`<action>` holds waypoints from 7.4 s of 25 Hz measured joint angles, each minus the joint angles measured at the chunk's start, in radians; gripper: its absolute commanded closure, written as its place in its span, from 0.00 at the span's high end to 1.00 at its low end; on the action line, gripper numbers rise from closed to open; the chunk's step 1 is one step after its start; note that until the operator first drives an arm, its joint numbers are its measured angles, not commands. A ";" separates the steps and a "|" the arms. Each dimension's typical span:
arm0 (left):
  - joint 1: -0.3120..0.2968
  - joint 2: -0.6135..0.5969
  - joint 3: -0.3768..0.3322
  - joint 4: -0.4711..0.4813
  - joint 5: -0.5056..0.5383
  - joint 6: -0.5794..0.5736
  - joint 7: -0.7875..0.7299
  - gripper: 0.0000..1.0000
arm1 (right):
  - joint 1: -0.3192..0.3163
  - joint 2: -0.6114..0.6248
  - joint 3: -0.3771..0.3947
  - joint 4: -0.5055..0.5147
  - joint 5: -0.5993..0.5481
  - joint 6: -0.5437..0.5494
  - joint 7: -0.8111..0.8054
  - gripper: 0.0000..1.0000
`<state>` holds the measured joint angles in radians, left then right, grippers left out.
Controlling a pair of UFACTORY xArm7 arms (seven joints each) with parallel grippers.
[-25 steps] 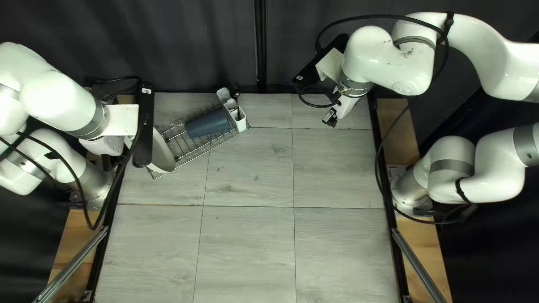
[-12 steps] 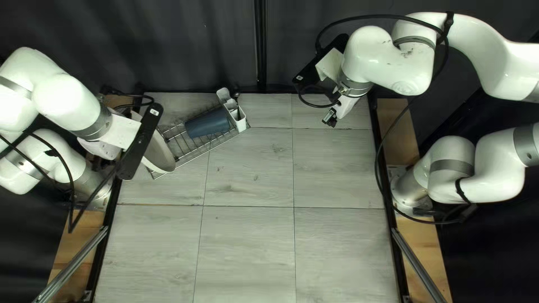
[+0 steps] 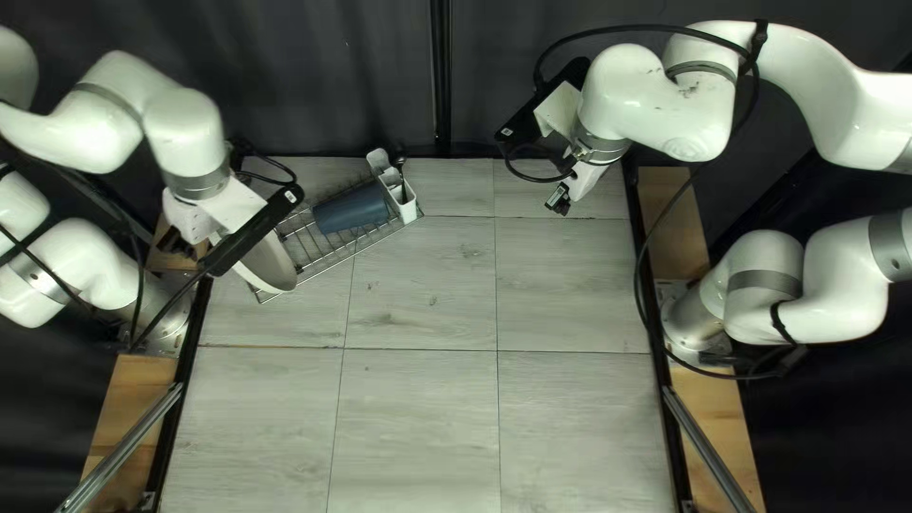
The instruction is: Pick up and place plate onto table. Place down one fork to the left of the plate. Place spoon and knife to the right of the plate. Place cup above the knife and spoon
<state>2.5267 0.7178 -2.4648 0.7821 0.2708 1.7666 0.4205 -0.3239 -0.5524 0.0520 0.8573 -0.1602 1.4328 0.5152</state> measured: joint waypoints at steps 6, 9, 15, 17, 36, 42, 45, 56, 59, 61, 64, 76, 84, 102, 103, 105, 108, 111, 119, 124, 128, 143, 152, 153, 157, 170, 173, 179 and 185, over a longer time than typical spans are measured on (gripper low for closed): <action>-0.029 -0.067 0.110 0.010 -0.021 -0.013 0.080 0.00 | 0.000 0.000 0.000 0.000 0.000 0.000 0.000 1.00; -0.039 -0.087 0.128 0.011 -0.029 -0.018 0.090 0.00 | 0.000 0.000 0.000 0.000 0.000 0.000 0.000 1.00; -0.060 -0.117 0.129 0.019 -0.051 -0.001 0.090 0.00 | 0.000 0.000 0.000 0.000 0.000 0.000 0.000 1.00; -0.061 -0.115 0.113 0.025 -0.057 0.014 0.075 0.00 | 0.000 0.000 0.000 0.000 0.000 0.000 0.000 1.00; -0.124 -0.252 -0.434 0.513 -0.173 0.311 -0.484 0.00 | 0.000 0.000 0.000 0.000 0.000 0.000 0.000 1.00; -0.121 -0.266 -0.448 0.522 -0.174 0.299 -0.514 0.00 | 0.000 0.000 0.000 0.000 0.000 0.000 0.000 1.00; -0.119 -0.367 -0.443 0.560 -0.168 0.254 -0.538 0.00 | 0.000 0.000 0.000 0.000 0.000 0.000 0.000 1.00; -0.129 -0.865 -0.449 0.914 -0.138 0.140 -0.467 0.00 | 0.000 0.000 0.000 0.000 0.000 0.000 0.000 1.00; -0.111 -0.921 -0.444 0.934 -0.164 0.114 -0.457 0.00 | 0.000 0.000 0.000 0.000 0.000 0.000 0.000 1.00; -0.096 -1.013 -0.443 0.972 -0.175 0.075 -0.440 0.00 | 0.000 0.000 0.000 0.000 0.000 0.000 0.000 1.00; -0.091 -1.063 -0.442 0.960 -0.163 -0.025 -0.427 0.00 | 0.000 0.000 0.000 0.000 0.000 0.000 0.000 1.00; -0.111 -1.003 -0.443 0.606 -0.073 -0.522 -0.447 0.00 | 0.000 0.000 0.000 0.000 0.000 0.000 0.000 1.00; -0.108 -1.016 -0.434 0.490 -0.025 -0.726 -0.467 0.00 | 0.000 0.000 0.000 0.000 0.000 0.000 0.000 1.00; -0.126 -1.173 -0.409 0.436 0.109 -0.993 -0.527 0.00 | 0.000 0.000 0.000 0.000 0.000 0.000 0.000 1.00; -0.125 -1.176 -0.410 0.432 0.110 -1.002 -0.529 0.00 | 0.000 0.000 0.000 0.000 0.000 0.000 0.000 1.00; -0.122 -1.184 -0.410 0.422 0.109 -1.018 -0.531 0.00 | 0.000 0.000 0.000 0.000 0.000 0.000 0.000 1.00; -0.112 -1.193 -0.413 0.406 0.101 -1.044 -0.527 0.63 | 0.000 0.000 0.000 0.000 0.000 0.000 0.000 1.00; -0.095 -1.197 -0.421 0.391 0.084 -1.063 -0.508 1.00 | 0.000 0.000 0.000 0.000 0.000 0.000 0.000 1.00; -0.075 -1.069 -0.425 0.307 0.050 -1.008 -0.479 1.00 | 0.000 0.000 0.000 0.000 0.000 0.000 0.000 1.00; -0.075 -0.853 -0.403 0.200 0.057 -0.886 -0.494 1.00 | 0.000 0.000 0.000 0.000 0.000 0.000 0.000 1.00; -0.056 -0.664 -0.378 0.145 0.065 -0.738 -0.464 1.00 | 0.000 0.000 0.000 0.000 0.000 0.000 0.000 1.00; 0.014 -0.169 -0.391 0.127 0.116 -0.193 -0.334 1.00 | 0.000 0.000 0.000 0.000 0.000 0.000 0.000 1.00; 0.078 -0.031 -0.457 0.193 0.047 -0.013 -0.506 1.00 | 0.000 0.000 0.000 0.000 0.000 0.000 0.000 1.00; 0.088 -0.017 -0.467 0.205 0.037 0.011 -0.529 1.00 | 0.000 0.000 0.000 0.000 0.000 0.000 0.000 1.00; 0.123 0.045 -0.515 0.269 0.000 0.125 -0.603 1.00 | 0.000 0.000 0.000 0.000 0.000 0.000 0.000 1.00; 0.131 0.058 -0.527 0.284 -0.009 0.147 -0.617 1.00 | 0.000 0.000 0.000 0.000 0.000 0.000 0.000 1.00; 0.131 0.058 -0.527 0.284 -0.009 0.147 -0.617 1.00 | 0.000 0.000 0.000 0.000 0.000 0.000 0.000 1.00; 0.131 0.058 -0.527 0.284 -0.009 0.147 -0.617 1.00 | -0.021 0.134 0.023 0.080 -0.004 0.017 0.118 1.00; 0.131 0.058 -0.527 0.284 -0.009 0.147 -0.617 1.00 | -0.056 0.367 0.055 0.237 -0.039 0.027 0.419 1.00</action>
<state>2.6578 0.7759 -2.9917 1.0657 0.2614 1.9137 -0.1963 -0.3800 -0.1851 0.1073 1.0938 -0.1987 1.4602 0.9345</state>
